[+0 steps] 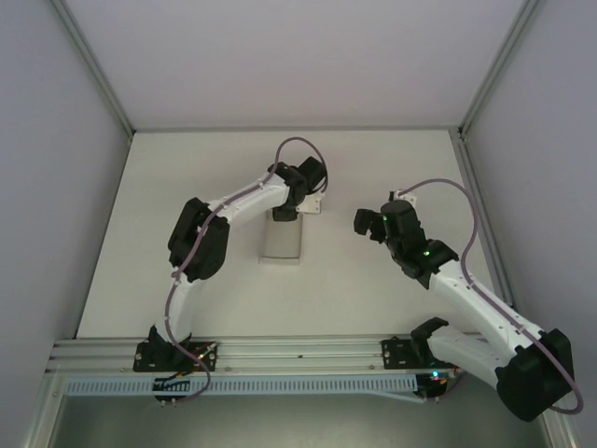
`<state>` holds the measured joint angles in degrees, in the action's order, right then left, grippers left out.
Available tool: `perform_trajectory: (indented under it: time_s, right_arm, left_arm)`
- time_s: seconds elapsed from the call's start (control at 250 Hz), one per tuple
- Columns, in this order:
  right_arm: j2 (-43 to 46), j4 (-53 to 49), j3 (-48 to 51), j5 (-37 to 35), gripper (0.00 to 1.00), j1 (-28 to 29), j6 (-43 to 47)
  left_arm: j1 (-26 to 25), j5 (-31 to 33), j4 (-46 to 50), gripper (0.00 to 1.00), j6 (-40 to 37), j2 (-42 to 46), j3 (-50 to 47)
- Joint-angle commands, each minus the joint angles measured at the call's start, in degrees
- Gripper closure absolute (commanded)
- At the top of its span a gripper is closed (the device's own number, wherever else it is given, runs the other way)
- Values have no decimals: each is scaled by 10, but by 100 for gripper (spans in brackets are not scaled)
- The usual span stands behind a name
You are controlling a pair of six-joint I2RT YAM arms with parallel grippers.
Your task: Assemble paper box
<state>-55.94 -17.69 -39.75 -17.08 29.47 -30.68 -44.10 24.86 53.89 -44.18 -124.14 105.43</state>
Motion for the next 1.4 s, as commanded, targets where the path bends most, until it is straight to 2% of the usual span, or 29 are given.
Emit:
perform_trajectory:
  time_s: [0.0, 0.136, 0.212, 0.228, 0.24, 0.351, 0.427, 0.475, 0.539, 0.639, 0.743, 0.855, 0.946, 1.058, 1.222, 1.394]
  right_arm:
    - [6, 3, 7, 11, 0, -6, -2]
    - [14, 30, 15, 31, 0, -5, 19]
    - [10, 53, 16, 68, 0, -5, 51]
    - [8, 59, 14, 76, 0, -5, 59]
    - [6, 63, 15, 84, 0, -5, 66]
    - [-30, 106, 2, 167, 0, -5, 130]
    - [-72, 120, -22, 224, 0, -5, 176]
    - [-100, 126, -41, 244, 0, -4, 187]
    - [-146, 136, -67, 278, 0, -4, 203]
    - [-227, 145, -114, 336, 2, -1, 218]
    - [-303, 136, -171, 372, 2, 9, 250]
    - [-369, 126, -220, 369, 3, 33, 316]
    - [-425, 69, -277, 382, 10, 49, 396]
    - [-480, 43, -324, 376, 13, 60, 454]
    - [-548, 44, -377, 366, 25, 61, 455]
    - [-588, 75, -397, 402, 35, 64, 427]
  left_arm:
    - [-1, -12, 13, 43, 2, 6, 20]
    - [-2, -34, -20, 29, 8, 42, 7]
    - [-1, -63, -63, 10, 10, 79, -12]
    - [-2, -71, -72, 2, 13, 88, -15]
    - [-2, -77, -79, 0, 15, 94, -18]
    - [-1, -107, -179, 0, 63, 167, -67]
    - [0, -103, -268, 1, 108, 226, -119]
    - [3, -81, -325, 0, 155, 261, -151]
    - [17, -21, -372, 0, 268, 298, -176]
    - [76, -31, -359, 0, 442, 354, -214]
    - [149, -75, -377, 0, 571, 417, -310]
    - [229, -158, -376, 0, 675, 451, -397]
    - [269, -199, -380, 0, 708, 459, -445]
    - [283, -219, -387, 0, 701, 460, -479]
    - [283, -219, -382, 0, 692, 459, -497]
    - [283, -217, -387, 0, 684, 463, -509]
